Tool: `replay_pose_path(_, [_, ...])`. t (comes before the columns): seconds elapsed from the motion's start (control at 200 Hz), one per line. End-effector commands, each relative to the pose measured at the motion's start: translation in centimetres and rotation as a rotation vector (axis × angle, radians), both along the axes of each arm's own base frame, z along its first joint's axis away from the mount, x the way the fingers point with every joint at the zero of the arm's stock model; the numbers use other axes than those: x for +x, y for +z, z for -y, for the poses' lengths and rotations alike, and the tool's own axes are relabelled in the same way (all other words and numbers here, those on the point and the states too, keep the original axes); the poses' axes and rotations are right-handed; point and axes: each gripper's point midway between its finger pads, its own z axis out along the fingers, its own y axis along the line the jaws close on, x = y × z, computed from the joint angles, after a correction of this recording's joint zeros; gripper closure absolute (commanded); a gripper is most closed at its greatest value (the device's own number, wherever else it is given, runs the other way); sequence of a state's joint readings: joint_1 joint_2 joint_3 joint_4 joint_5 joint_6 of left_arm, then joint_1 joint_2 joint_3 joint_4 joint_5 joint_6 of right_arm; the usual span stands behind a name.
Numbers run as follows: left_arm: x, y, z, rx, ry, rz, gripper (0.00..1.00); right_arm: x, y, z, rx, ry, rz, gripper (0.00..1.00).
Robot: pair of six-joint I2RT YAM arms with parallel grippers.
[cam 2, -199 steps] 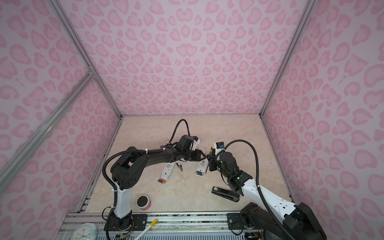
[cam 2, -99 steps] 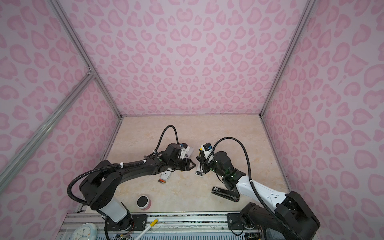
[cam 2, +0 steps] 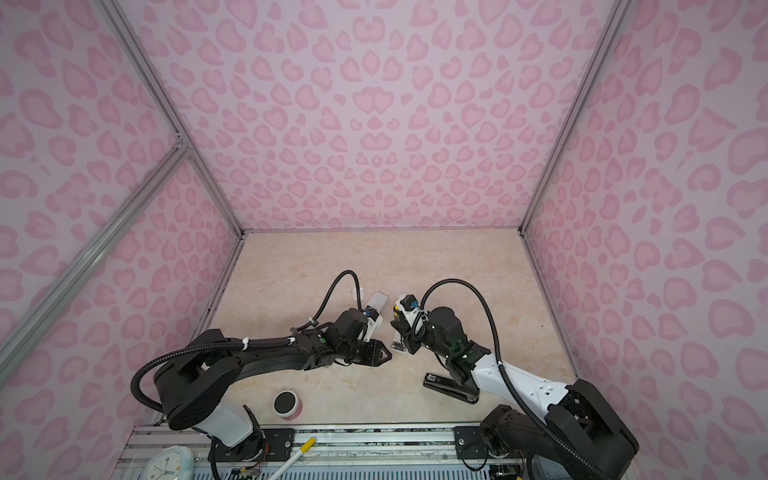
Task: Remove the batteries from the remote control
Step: 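Insert the screwdriver tip beside the batteries with the right gripper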
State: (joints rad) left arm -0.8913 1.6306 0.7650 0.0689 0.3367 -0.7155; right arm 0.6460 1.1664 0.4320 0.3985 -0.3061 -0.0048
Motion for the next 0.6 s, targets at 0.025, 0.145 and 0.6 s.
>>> replay_pose_path(0.025, [-0.4, -0.6, 0.9, -0.031, -0.006, -0.041, 0.63, 0.1, 0.6, -0.3, 0.002, 0.026, 0.057, 1.0])
replay_pose_path(0.145, [-0.6, -1.5, 1.1, -0.025, -0.007, -0.064, 0.71, 0.2, 0.9, -0.2, 0.006, 0.02, 0.074, 1.0])
replay_pose_path(0.6, [0.9, -3.2, 1.4, 0.017, 0.043, -0.077, 0.8, 0.7, 2.3, 1.2, 0.037, -0.043, 0.121, 1.0])
